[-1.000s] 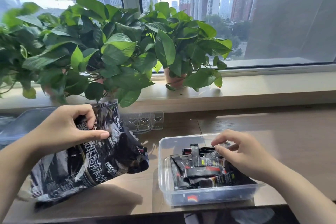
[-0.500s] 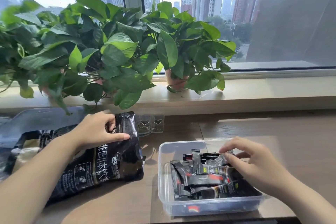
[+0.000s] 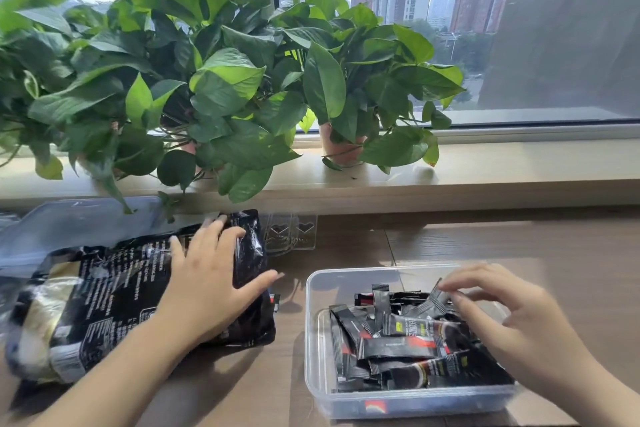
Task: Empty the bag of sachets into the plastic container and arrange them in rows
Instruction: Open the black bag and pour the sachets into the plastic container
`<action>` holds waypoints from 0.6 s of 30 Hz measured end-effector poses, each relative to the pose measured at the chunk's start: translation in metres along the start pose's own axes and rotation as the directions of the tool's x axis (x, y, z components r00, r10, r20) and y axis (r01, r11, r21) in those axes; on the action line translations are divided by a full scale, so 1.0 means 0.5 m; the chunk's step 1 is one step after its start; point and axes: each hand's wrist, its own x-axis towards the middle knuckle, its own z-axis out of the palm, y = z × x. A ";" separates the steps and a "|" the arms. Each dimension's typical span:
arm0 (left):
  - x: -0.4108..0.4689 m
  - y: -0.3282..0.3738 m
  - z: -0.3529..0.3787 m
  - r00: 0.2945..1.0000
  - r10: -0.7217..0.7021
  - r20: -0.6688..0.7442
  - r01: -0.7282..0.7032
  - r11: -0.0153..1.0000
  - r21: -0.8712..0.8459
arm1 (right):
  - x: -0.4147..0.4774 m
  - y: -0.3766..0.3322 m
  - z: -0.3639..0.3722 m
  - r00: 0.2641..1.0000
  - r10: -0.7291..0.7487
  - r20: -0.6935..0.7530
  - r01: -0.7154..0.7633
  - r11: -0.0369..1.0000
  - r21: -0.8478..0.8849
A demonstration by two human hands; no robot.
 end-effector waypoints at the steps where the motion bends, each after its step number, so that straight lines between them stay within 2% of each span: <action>1: -0.013 0.015 0.011 1.000 -0.013 0.028 0.012 1.000 0.019 | -0.003 -0.001 0.002 1.000 -0.001 -0.002 0.001 1.000 -0.004; 5: -0.020 0.035 0.041 0.994 -0.048 0.098 0.036 0.991 0.129 | -0.001 -0.005 0.008 1.000 0.005 0.004 -0.005 0.999 -0.042; 11: -0.002 0.013 0.033 0.996 0.053 0.076 -0.055 0.998 0.023 | 0.006 -0.001 0.014 0.999 0.041 0.012 -0.040 0.998 -0.055; 18: -0.003 -0.010 0.007 0.973 0.165 0.163 -0.158 0.986 -0.054 | 0.022 0.001 0.045 0.989 0.148 0.011 -0.144 0.974 -0.174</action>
